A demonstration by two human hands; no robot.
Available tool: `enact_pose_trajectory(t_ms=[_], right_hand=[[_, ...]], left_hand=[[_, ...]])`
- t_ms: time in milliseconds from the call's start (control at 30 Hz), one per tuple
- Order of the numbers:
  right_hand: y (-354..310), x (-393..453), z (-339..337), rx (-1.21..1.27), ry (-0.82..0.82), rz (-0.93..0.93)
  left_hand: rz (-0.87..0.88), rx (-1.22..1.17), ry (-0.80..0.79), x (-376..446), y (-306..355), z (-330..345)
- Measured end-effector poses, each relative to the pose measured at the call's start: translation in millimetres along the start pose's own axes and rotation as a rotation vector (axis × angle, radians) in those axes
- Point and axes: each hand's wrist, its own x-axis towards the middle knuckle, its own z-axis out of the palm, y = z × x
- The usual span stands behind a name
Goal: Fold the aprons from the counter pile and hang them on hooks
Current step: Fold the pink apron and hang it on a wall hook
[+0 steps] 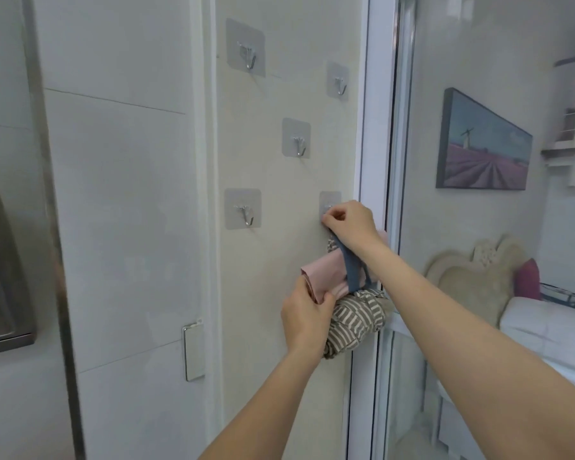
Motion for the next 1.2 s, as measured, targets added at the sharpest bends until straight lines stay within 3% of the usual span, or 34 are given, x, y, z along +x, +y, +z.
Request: enact_pose_trajectory(t_ms=[233,400,533,867,1067,1200], right_hand=[[0,-8,16,-0.390,-0.092,-0.099],[7,-4,6,-0.263,-0.195,-0.041],[15,-18,2,-0.322,-0.289,-0.034],[32,-54,5,-0.465,0.069,-0.217],[35,-64,1,-0.297,0.185,-0.180],[41,-73,-1,-0.211,0.172,-0.167]], left_hand=[[0.008,-0.057,-0.128,1,-8,-8],[-0.047,-0.047,-0.264,11,-5,-14],[-0.158,-0.067,-0.322,20,-1,-16],[-0.218,-0.119,-0.471,14,-10,-23],[-0.151,-0.163,-0.464,14,-12,-30],[-0.145,-0.132,-0.384,16,-13,-29]])
